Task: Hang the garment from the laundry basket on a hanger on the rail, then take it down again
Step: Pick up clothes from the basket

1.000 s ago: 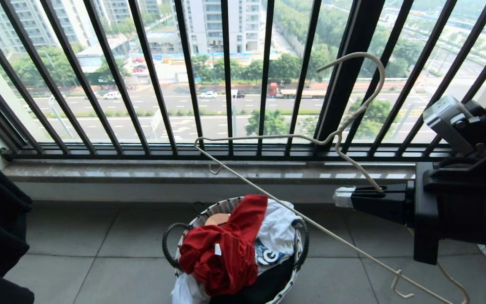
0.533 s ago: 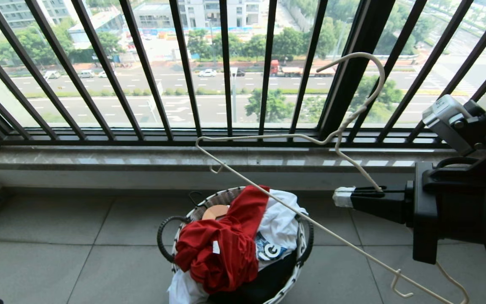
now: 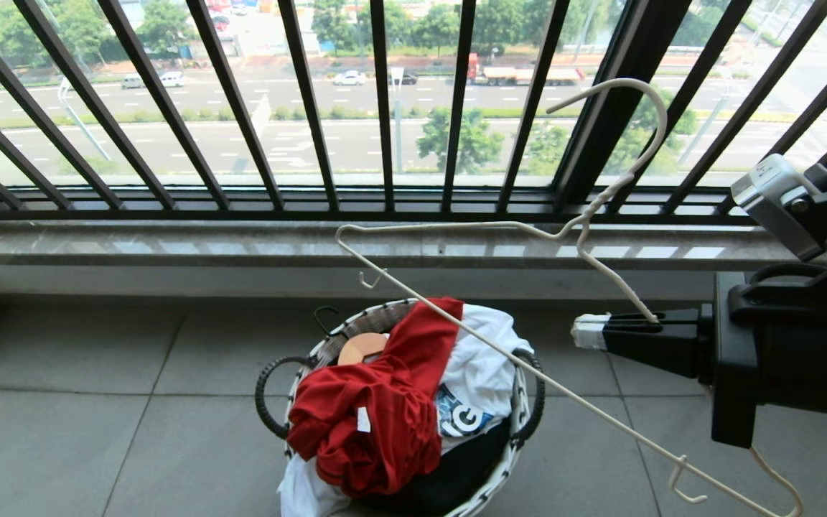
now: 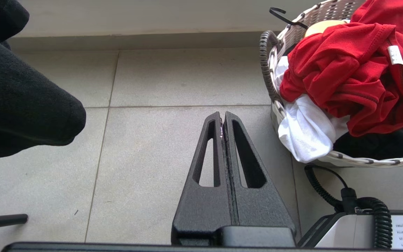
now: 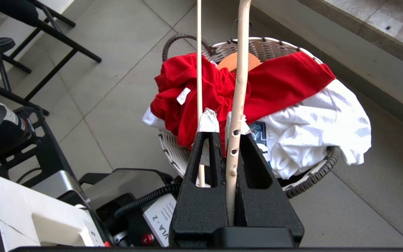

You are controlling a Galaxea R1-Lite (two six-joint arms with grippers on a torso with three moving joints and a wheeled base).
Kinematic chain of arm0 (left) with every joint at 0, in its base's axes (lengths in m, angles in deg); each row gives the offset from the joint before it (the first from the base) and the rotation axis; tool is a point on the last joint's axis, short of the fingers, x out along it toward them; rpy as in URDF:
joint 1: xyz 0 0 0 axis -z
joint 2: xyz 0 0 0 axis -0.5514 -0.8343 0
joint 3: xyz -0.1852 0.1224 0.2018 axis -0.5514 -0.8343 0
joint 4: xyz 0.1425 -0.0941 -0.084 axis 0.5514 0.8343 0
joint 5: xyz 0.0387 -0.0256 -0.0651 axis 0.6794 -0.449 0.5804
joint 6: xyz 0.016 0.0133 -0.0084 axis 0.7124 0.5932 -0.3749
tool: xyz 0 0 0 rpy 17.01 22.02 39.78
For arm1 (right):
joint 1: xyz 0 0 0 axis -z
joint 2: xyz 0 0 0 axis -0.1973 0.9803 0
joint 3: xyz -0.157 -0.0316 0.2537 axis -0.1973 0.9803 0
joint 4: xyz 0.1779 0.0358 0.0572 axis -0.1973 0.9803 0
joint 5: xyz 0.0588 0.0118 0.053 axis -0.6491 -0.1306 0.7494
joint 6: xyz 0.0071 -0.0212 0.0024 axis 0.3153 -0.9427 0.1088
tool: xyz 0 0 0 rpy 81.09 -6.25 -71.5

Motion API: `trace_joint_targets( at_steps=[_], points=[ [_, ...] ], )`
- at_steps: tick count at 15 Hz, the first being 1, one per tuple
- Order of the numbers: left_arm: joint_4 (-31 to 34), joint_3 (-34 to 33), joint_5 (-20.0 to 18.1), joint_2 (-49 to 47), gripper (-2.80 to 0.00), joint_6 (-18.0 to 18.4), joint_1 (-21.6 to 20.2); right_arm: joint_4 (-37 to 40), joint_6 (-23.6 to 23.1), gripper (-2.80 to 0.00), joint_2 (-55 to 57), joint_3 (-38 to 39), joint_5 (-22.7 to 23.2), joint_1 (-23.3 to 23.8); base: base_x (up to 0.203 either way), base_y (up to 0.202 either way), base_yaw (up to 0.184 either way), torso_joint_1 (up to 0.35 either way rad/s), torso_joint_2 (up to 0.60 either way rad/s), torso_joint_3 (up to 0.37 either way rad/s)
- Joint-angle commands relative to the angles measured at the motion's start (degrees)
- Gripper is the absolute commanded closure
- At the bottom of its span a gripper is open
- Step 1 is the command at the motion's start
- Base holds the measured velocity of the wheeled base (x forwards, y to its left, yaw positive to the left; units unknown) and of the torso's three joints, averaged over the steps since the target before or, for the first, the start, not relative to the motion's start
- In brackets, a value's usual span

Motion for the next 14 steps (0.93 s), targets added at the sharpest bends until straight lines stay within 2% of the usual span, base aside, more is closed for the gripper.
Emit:
trace_joint_targets(
  at_steps=[1,6,14],
  points=[
    [0.0,0.0,0.0,0.0,0.00,0.0,0.0,0.0,-0.1,0.00,-0.5,0.0,0.1,0.0,0.000,0.000,0.000,0.000,0.00,-0.199],
    [0.0,0.0,0.0,0.0,0.00,-0.2,0.0,0.0,-0.2,0.00,0.0,0.1,0.4,-0.3,0.000,0.000,0.000,0.000,0.00,-0.154],
    [0.0,0.0,0.1,0.0,0.00,-0.7,0.0,0.0,-1.3,0.00,2.1,0.1,0.4,-0.3,0.000,0.000,0.000,0.000,0.00,-0.007]
  ],
)
